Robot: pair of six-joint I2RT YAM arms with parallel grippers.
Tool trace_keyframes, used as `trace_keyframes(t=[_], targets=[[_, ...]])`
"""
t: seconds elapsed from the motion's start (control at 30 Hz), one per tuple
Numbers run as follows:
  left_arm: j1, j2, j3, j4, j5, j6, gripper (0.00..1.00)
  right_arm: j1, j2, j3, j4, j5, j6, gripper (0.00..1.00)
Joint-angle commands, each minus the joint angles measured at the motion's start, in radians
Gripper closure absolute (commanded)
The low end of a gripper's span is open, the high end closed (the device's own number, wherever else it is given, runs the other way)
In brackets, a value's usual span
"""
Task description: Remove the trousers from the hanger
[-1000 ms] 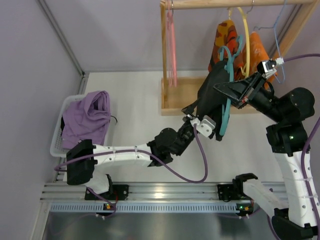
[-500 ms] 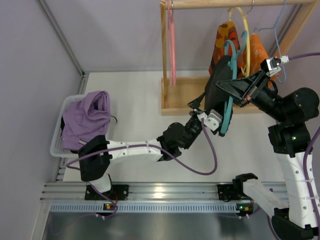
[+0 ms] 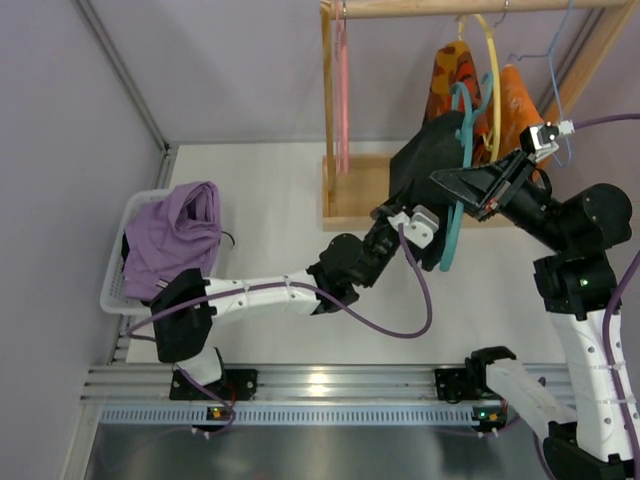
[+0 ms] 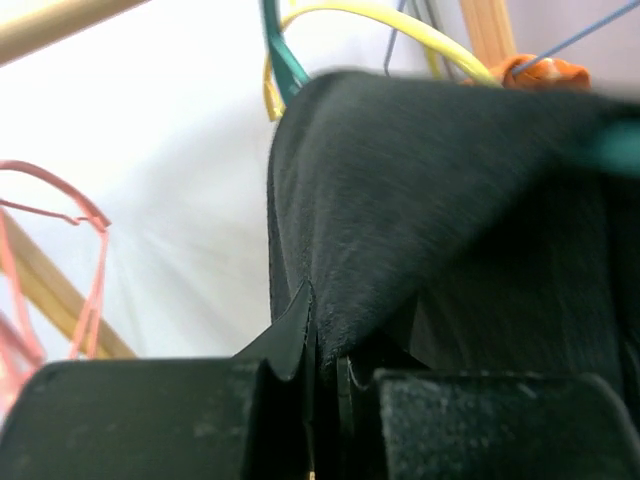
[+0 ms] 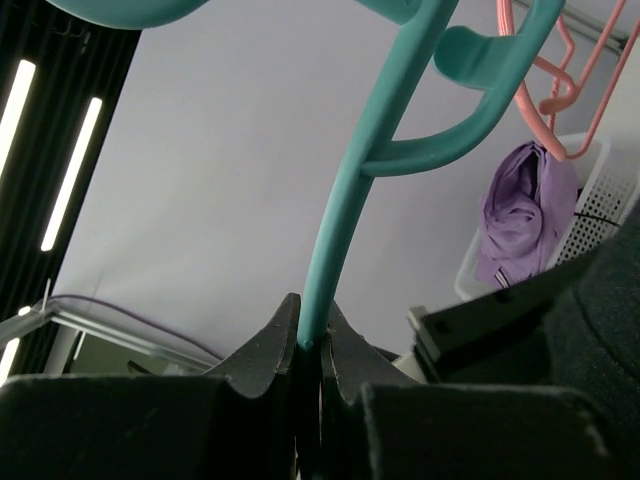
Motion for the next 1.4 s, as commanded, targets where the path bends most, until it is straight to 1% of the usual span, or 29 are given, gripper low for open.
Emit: trace_keyframes(t=[0.0,0.07,0.13,0.3,0.33,0.43,0.47,0.5,0.57,0.7,0.73,0.83,0.87,0.93,0.97,1.1,1.37], targets=[[0.013,-0.146,0.019,0.029,-0.006,0.019,1.00,-0.016,-0.032,-0.051,0.129,-0.026,-0.054,1.00],[0.013,-0.178,0.034,-0.024,0.003,0.018,1.00,-0.028,-0.040,-0.096,0.129,-0.035,-0.075,1.00],[0.013,-0.217,0.066,-0.072,0.006,0.016,1.00,-0.051,-0.049,-0.177,0.181,-0.049,-0.086,1.00],[0.013,-0.283,0.126,-0.150,-0.014,0.045,1.00,-0.118,-0.046,-0.329,0.253,-0.107,-0.049,1.00],[0.013,-0.290,0.134,-0.163,-0.018,0.045,1.00,-0.143,-0.043,-0.343,0.290,-0.119,-0.035,1.00],[0.013,-0.309,0.201,-0.221,-0.038,0.041,1.00,-0.160,-0.038,-0.389,0.316,-0.155,-0.032,1.00],[0.013,-0.306,0.222,-0.233,-0.056,0.038,1.00,-0.207,-0.036,-0.403,0.313,-0.164,-0.037,1.00],[0.013,-0.303,0.273,-0.256,-0.061,0.031,1.00,-0.215,-0.038,-0.425,0.301,-0.162,-0.043,1.00],[0.013,-0.295,0.314,-0.261,-0.063,0.028,1.00,-0.227,-0.035,-0.439,0.254,-0.158,-0.090,1.00],[0.011,-0.248,0.436,-0.284,-0.046,0.028,1.00,-0.229,-0.033,-0.465,0.090,-0.120,-0.208,1.00],[0.011,-0.235,0.506,-0.301,-0.041,0.028,1.00,-0.229,-0.036,-0.475,0.051,-0.113,-0.230,1.00],[0.011,-0.183,0.607,-0.318,-0.017,0.038,1.00,-0.229,-0.047,-0.525,0.023,-0.107,-0.258,1.00],[0.011,-0.157,0.676,-0.324,-0.012,0.042,1.00,-0.229,-0.052,-0.536,0.016,-0.101,-0.271,1.00],[0.011,-0.134,0.738,-0.332,0.003,0.054,1.00,-0.229,-0.056,-0.565,-0.006,-0.084,-0.301,1.00],[0.010,-0.113,0.797,-0.341,0.005,0.059,1.00,-0.229,-0.056,-0.576,-0.007,-0.084,-0.304,1.00],[0.001,-0.090,0.871,-0.352,0.012,0.074,1.00,-0.229,-0.063,-0.602,-0.018,-0.081,-0.324,1.00],[-0.018,-0.146,0.878,-0.350,-0.027,0.097,1.00,-0.229,-0.086,-0.578,-0.069,-0.080,-0.408,1.00]])
